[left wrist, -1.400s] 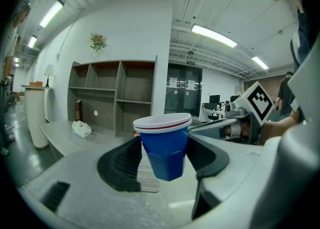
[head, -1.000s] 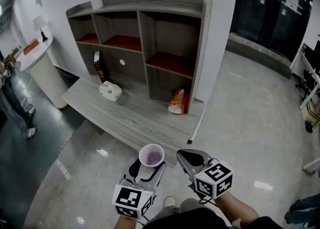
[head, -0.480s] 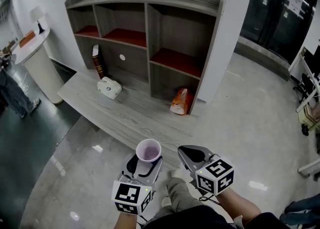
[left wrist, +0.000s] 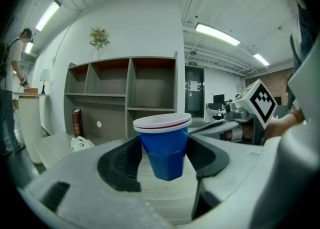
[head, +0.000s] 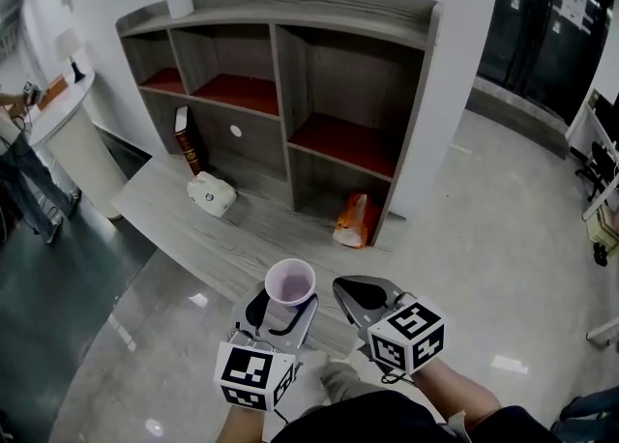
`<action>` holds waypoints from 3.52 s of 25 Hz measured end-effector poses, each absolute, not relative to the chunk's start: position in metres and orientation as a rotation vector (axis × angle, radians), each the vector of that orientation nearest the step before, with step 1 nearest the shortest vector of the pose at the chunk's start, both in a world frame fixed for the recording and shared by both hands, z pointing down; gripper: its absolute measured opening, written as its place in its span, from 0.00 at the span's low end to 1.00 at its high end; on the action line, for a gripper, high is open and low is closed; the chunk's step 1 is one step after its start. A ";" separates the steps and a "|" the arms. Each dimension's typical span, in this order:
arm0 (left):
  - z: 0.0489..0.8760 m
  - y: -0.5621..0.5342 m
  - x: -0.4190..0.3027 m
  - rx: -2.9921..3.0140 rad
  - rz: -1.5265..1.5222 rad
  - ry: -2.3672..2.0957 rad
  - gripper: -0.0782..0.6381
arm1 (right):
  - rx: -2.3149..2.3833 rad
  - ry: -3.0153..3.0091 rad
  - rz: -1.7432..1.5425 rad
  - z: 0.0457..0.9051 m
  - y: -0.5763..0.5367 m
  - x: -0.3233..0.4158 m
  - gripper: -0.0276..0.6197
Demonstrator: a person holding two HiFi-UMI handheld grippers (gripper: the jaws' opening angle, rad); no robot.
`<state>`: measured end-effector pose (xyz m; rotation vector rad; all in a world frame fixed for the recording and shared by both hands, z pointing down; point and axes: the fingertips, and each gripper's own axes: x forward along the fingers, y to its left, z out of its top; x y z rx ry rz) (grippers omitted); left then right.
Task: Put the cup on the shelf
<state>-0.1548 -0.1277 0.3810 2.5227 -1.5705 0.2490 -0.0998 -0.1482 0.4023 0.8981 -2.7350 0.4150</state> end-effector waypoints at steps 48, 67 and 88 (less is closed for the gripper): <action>0.293 -0.416 -0.136 2.620 0.196 -1.613 0.49 | 0.929 -2.781 0.493 0.378 -0.346 -0.092 0.04; 0.304 -0.460 -0.128 2.615 0.257 -1.659 0.52 | 0.957 -2.757 0.559 0.396 -0.356 -0.079 0.04; 0.297 -0.420 -0.135 2.635 0.108 -1.634 0.58 | 0.980 -2.761 0.557 0.396 -0.342 -0.080 0.04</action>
